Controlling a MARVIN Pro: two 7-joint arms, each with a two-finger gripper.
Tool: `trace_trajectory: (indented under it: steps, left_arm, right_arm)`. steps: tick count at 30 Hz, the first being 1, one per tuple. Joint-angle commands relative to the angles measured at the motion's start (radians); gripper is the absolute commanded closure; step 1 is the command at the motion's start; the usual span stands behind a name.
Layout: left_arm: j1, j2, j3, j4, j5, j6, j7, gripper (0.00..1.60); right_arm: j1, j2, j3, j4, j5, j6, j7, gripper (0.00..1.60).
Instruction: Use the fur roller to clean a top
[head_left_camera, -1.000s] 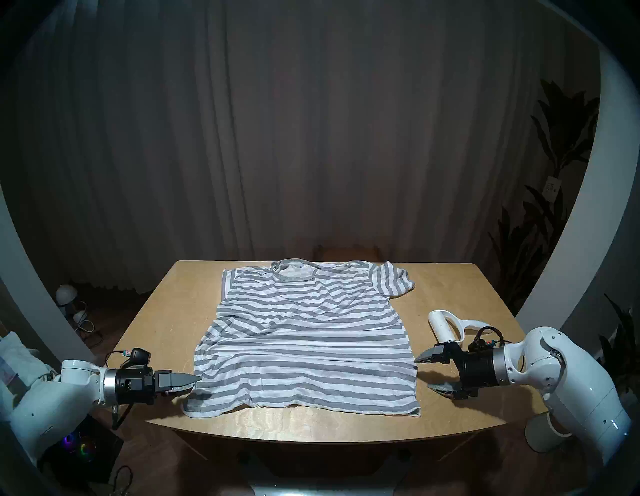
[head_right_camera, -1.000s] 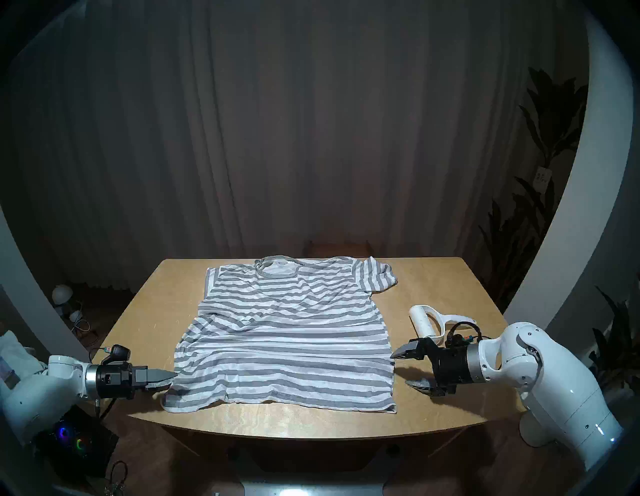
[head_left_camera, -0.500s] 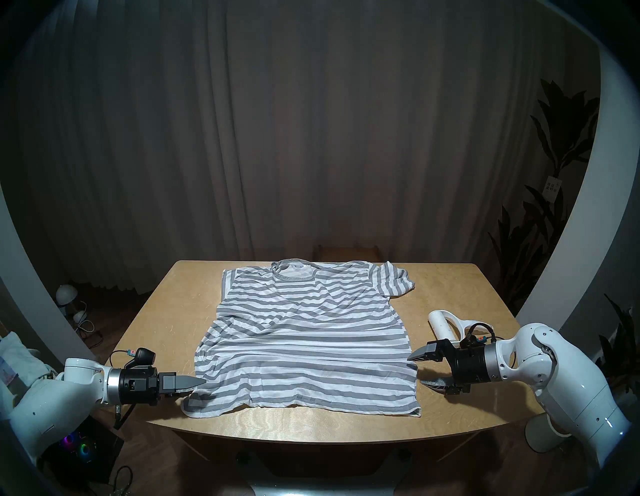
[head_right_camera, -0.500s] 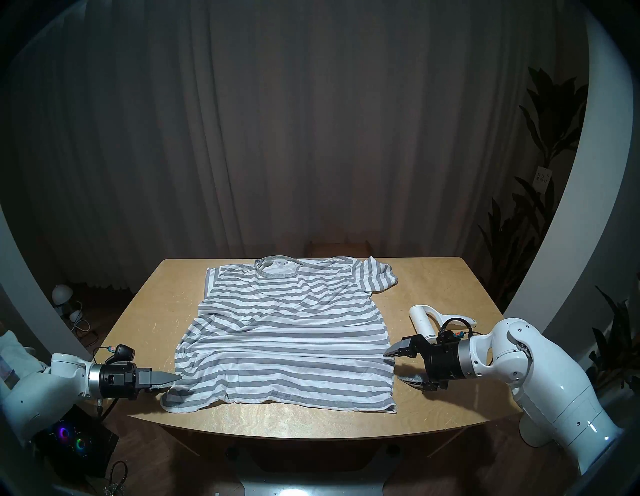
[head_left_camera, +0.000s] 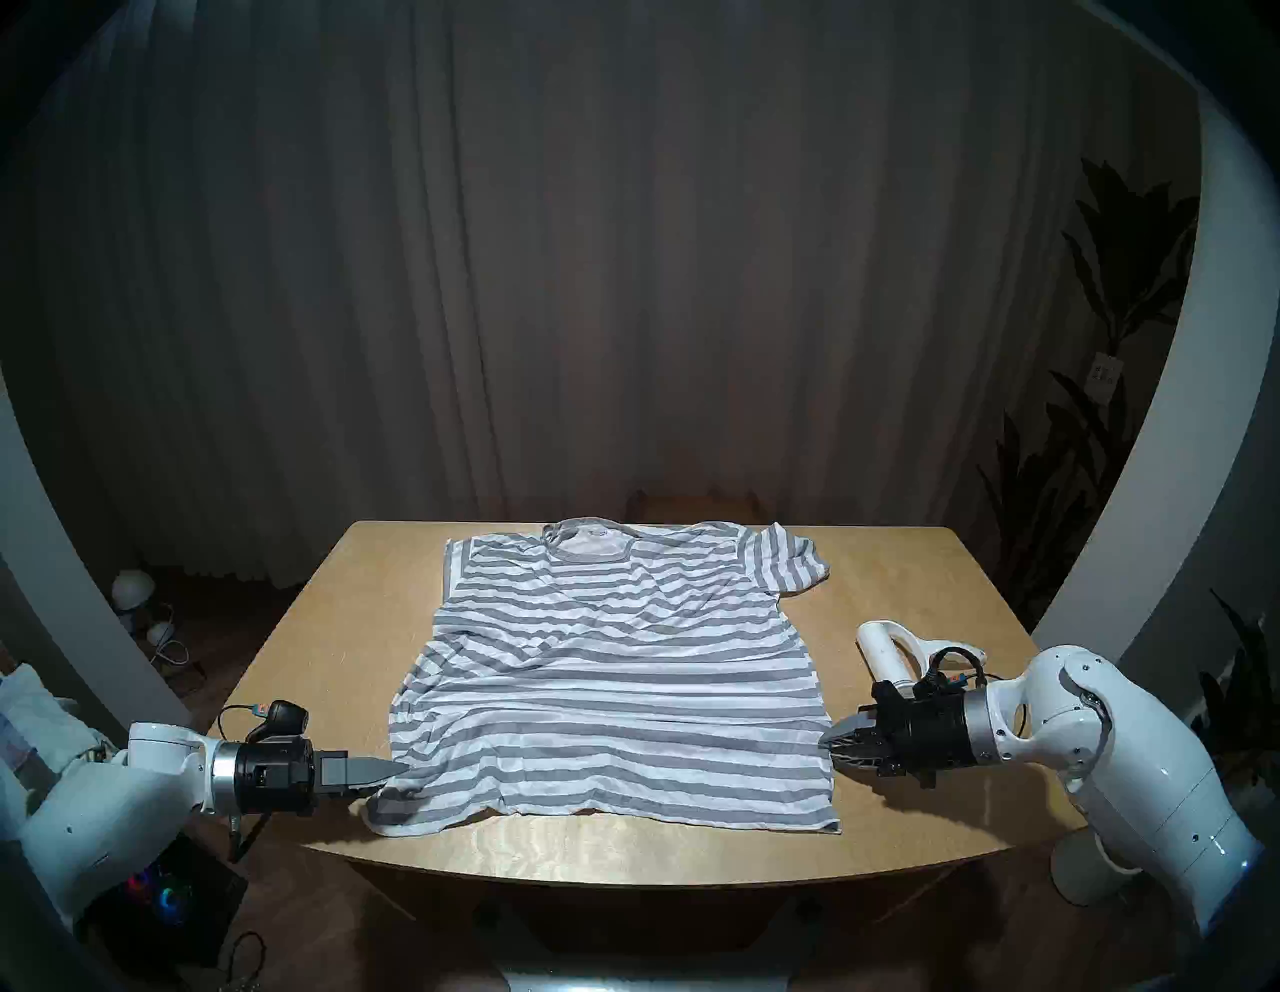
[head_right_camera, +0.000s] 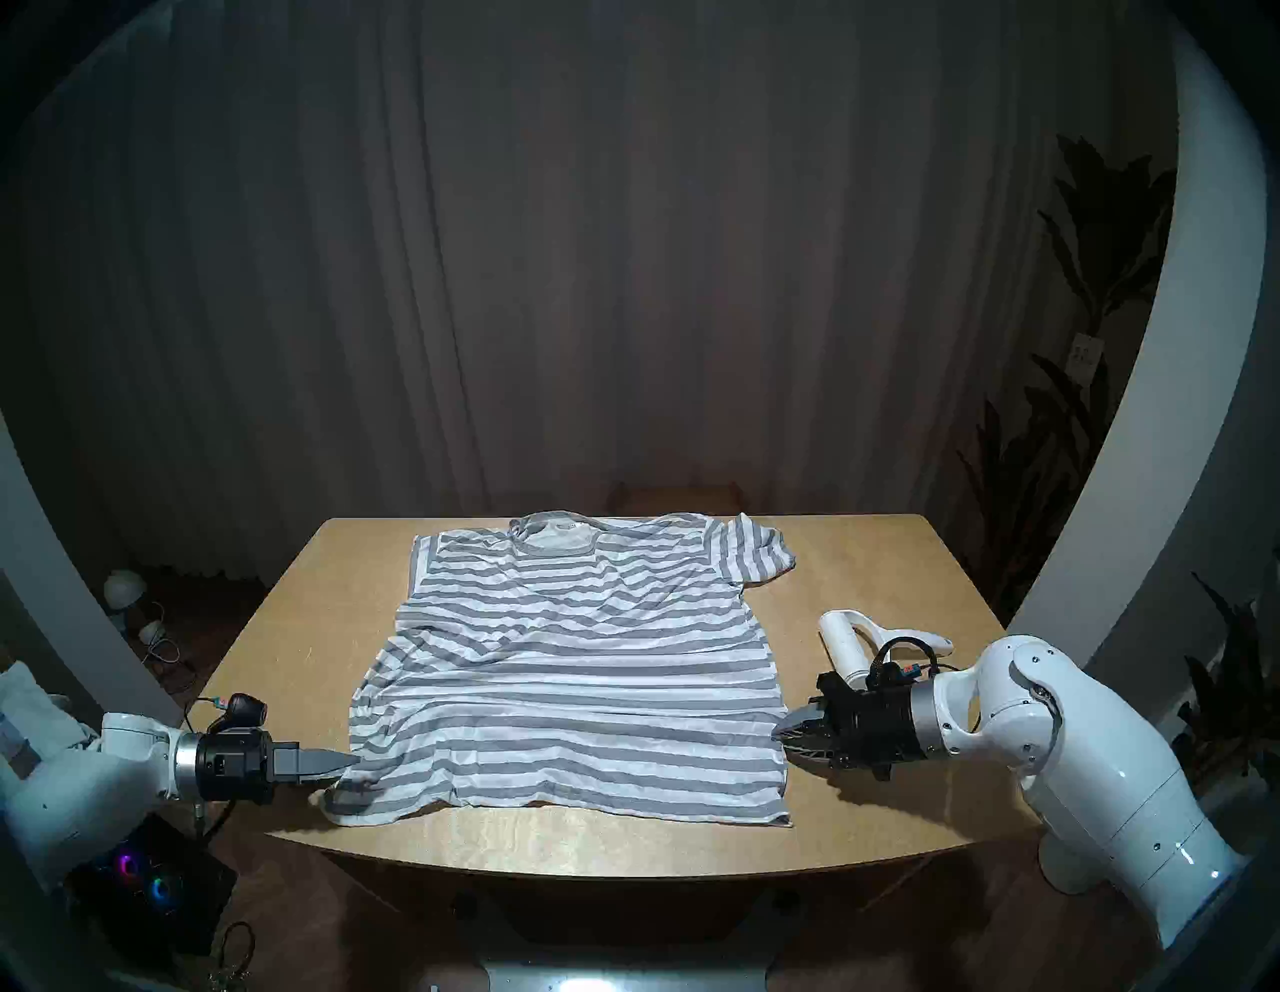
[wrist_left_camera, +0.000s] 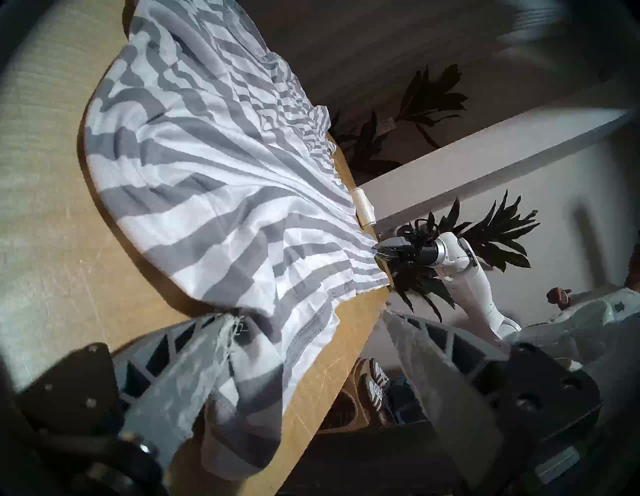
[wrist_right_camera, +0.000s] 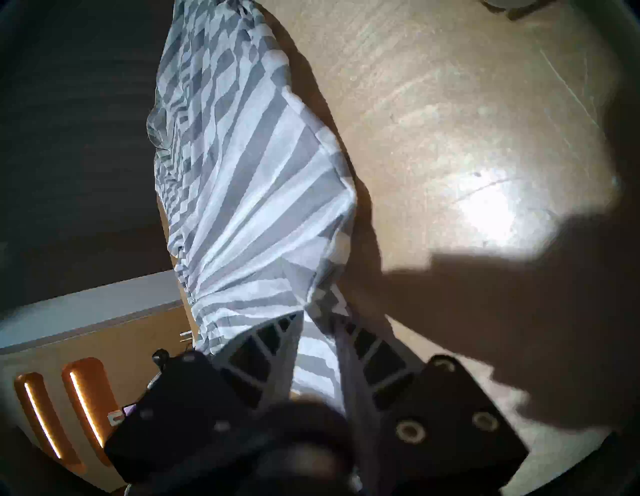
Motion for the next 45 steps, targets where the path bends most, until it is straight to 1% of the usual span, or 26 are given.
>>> trace_trajectory:
  steps: [1,4,7,8,9,16,20,21,22,23,24,25,26,27,28,29,32,33,34,37,39,40,41,42,44,45]
  left_arm:
    - [0.036,-0.004,0.039,0.027,0.024,0.006,-0.004,0.0]
    - [0.041,-0.01,0.043,0.034,0.013,0.018,-0.003,0.0]
    - [0.043,-0.012,0.044,0.036,0.011,0.013,-0.002,0.0]
    - [0.044,-0.008,0.045,0.032,0.007,0.027,0.012,0.0]
    - [0.046,-0.01,0.041,0.03,0.007,0.015,0.022,0.0]
    - [0.059,-0.027,0.026,0.032,-0.027,0.003,0.04,0.0]
    - [0.054,-0.03,0.037,0.032,-0.032,0.027,0.052,0.0]
    - [0.054,-0.032,0.039,0.032,-0.033,0.028,0.055,0.26]
    - [0.053,-0.03,0.044,0.03,-0.03,0.036,0.064,0.62]
    - [0.055,-0.031,0.044,0.028,-0.028,0.025,0.065,0.9]
    - [0.056,-0.027,0.045,0.024,-0.025,0.027,0.07,0.85]
    - [0.056,-0.02,0.048,0.016,-0.017,0.025,0.078,0.75]
    - [0.056,-0.02,0.048,0.016,-0.017,0.025,0.078,0.75]
    - [0.058,-0.012,0.048,0.006,-0.013,0.027,0.089,0.5]
    - [0.059,-0.008,0.048,0.001,-0.011,0.028,0.095,0.56]
    - [0.059,-0.008,0.048,0.001,-0.011,0.028,0.095,0.56]
    - [0.06,0.009,0.054,-0.018,0.003,0.033,0.117,0.42]
    - [0.06,0.009,0.054,-0.018,0.003,0.033,0.117,0.42]
    - [0.061,0.012,0.054,-0.022,0.003,0.036,0.122,0.43]
    - [0.063,0.018,0.061,-0.029,0.017,0.032,0.137,0.62]
    - [0.065,0.019,0.064,-0.032,0.015,0.043,0.147,0.65]
    - [0.066,0.022,0.067,-0.037,0.02,0.041,0.151,0.75]
    - [0.067,0.023,0.068,-0.04,0.02,0.043,0.155,0.83]
    - [0.069,0.027,0.072,-0.046,0.024,0.046,0.159,0.87]
    - [0.071,0.029,0.073,-0.049,0.024,0.046,0.162,0.91]
    - [0.072,0.028,0.074,-0.048,0.02,0.053,0.163,1.01]
  right_arm:
    - [-0.008,0.005,0.003,-0.027,0.013,-0.008,-0.008,1.0]
    - [-0.01,0.004,0.001,-0.031,0.013,-0.008,-0.011,1.04]
    - [-0.012,0.004,0.0,-0.034,0.014,-0.01,-0.014,1.12]
    - [-0.013,0.004,-0.001,-0.035,0.014,-0.012,-0.016,1.15]
    - [-0.014,0.004,-0.001,-0.036,0.014,-0.013,-0.017,1.15]
    - [-0.022,0.002,-0.001,-0.043,0.013,-0.019,-0.019,1.16]
    - [-0.024,0.001,0.0,-0.046,0.013,-0.022,-0.019,1.17]
    - [-0.024,0.002,-0.001,-0.047,0.013,-0.023,-0.019,1.17]
    - [-0.024,0.002,0.0,-0.048,0.011,-0.024,-0.019,1.18]
    - [-0.025,0.003,0.002,-0.048,0.011,-0.026,-0.018,1.18]
    - [-0.025,0.003,0.002,-0.048,0.011,-0.027,-0.018,1.19]
    - [-0.025,0.004,0.004,-0.048,0.012,-0.028,-0.017,1.19]
    - [-0.025,0.004,0.004,-0.048,0.012,-0.028,-0.017,1.19]
    - [-0.026,0.004,0.007,-0.048,0.013,-0.03,-0.015,1.24]
    - [-0.026,0.004,0.007,-0.048,0.013,-0.03,-0.015,1.25]
    - [-0.026,0.004,0.007,-0.048,0.013,-0.03,-0.015,1.25]
    - [-0.029,0.001,0.011,-0.047,0.014,-0.035,-0.007,1.29]
    - [-0.029,0.001,0.011,-0.047,0.014,-0.035,-0.007,1.29]
    - [-0.03,0.001,0.011,-0.046,0.015,-0.035,-0.006,1.29]
    - [-0.031,0.002,0.014,-0.047,0.017,-0.036,-0.003,1.29]
    - [-0.033,0.004,0.017,-0.048,0.019,-0.036,-0.001,1.3]
    - [-0.036,0.005,0.018,-0.048,0.021,-0.035,0.0,1.31]
    - [-0.038,0.007,0.019,-0.048,0.022,-0.034,0.001,1.38]
    - [-0.043,0.01,0.022,-0.05,0.024,-0.033,0.003,1.6]
    - [-0.046,0.011,0.023,-0.05,0.027,-0.032,0.003,1.6]
    - [-0.05,0.011,0.024,-0.051,0.027,-0.032,0.004,1.6]
